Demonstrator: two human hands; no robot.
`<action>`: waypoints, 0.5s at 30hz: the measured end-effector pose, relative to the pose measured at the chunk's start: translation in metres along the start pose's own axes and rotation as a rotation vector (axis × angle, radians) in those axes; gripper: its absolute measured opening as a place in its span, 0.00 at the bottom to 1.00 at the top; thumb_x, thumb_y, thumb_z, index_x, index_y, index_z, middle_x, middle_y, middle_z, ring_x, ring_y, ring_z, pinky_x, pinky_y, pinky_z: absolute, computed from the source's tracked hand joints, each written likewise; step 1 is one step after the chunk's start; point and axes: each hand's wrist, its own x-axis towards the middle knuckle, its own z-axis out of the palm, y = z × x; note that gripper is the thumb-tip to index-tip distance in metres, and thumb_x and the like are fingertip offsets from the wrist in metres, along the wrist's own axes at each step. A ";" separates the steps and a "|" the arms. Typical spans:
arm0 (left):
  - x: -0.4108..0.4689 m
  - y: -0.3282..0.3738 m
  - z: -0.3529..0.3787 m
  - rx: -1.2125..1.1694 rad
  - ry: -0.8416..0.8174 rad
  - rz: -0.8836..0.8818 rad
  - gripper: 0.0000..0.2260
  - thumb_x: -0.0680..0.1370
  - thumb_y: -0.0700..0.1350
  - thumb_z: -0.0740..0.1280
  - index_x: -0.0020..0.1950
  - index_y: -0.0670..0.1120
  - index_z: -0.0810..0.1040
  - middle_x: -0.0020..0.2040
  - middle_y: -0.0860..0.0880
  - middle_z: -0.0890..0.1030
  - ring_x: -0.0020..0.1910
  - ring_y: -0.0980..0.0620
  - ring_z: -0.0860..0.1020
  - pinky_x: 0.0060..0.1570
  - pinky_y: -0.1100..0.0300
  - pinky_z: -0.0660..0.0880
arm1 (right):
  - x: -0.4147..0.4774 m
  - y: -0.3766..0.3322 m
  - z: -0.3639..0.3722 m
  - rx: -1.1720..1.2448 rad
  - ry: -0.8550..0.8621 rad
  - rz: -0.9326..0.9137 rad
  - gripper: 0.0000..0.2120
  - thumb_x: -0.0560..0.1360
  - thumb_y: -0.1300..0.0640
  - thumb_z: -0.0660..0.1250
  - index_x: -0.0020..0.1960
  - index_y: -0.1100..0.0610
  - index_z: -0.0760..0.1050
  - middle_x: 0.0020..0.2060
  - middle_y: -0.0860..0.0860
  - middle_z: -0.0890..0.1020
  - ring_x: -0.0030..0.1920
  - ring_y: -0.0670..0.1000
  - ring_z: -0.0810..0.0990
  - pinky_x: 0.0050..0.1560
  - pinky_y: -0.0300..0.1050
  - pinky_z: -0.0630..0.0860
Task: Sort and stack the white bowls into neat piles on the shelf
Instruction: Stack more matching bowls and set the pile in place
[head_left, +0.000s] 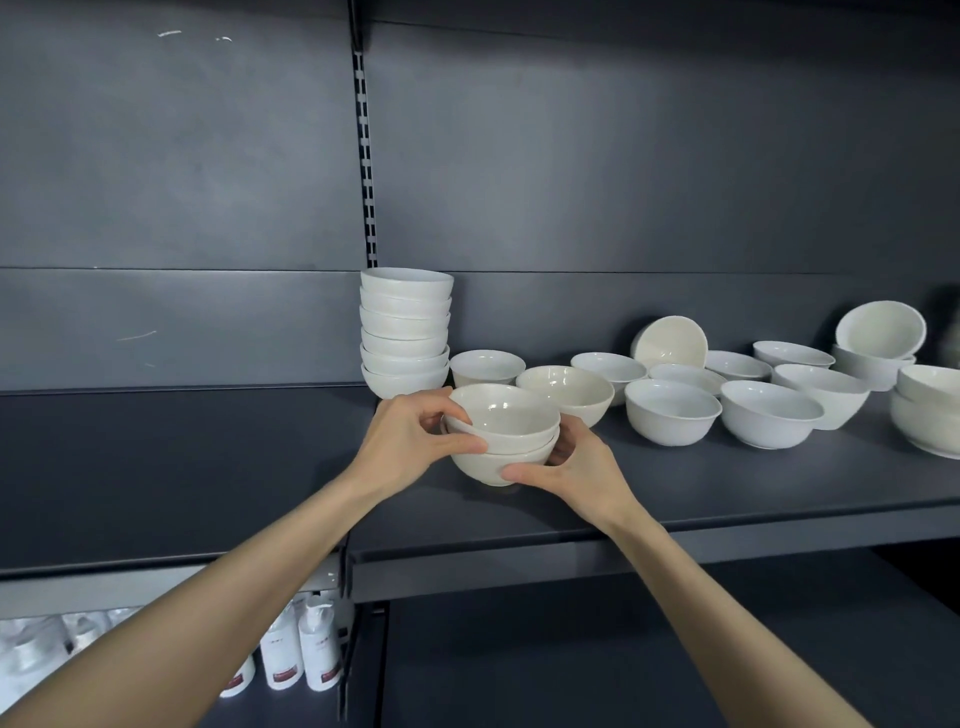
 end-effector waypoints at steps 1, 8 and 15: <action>0.000 -0.001 0.000 -0.003 -0.001 0.001 0.08 0.64 0.41 0.80 0.37 0.46 0.83 0.45 0.44 0.82 0.41 0.47 0.75 0.51 0.47 0.75 | 0.000 0.000 0.000 0.004 -0.001 0.000 0.39 0.59 0.55 0.83 0.66 0.52 0.70 0.55 0.41 0.81 0.55 0.41 0.80 0.58 0.41 0.77; -0.003 -0.007 0.001 -0.084 -0.008 0.000 0.09 0.66 0.37 0.78 0.43 0.42 0.83 0.51 0.46 0.83 0.52 0.43 0.79 0.55 0.55 0.75 | 0.001 0.003 0.000 -0.003 -0.010 0.001 0.41 0.58 0.53 0.83 0.67 0.53 0.70 0.56 0.42 0.82 0.56 0.41 0.80 0.59 0.43 0.77; -0.003 -0.014 0.002 -0.114 -0.031 0.014 0.10 0.66 0.40 0.79 0.45 0.45 0.84 0.49 0.52 0.84 0.51 0.52 0.81 0.59 0.51 0.76 | 0.001 0.003 0.000 -0.010 0.002 0.007 0.42 0.58 0.53 0.83 0.67 0.54 0.70 0.56 0.43 0.82 0.55 0.42 0.81 0.59 0.43 0.78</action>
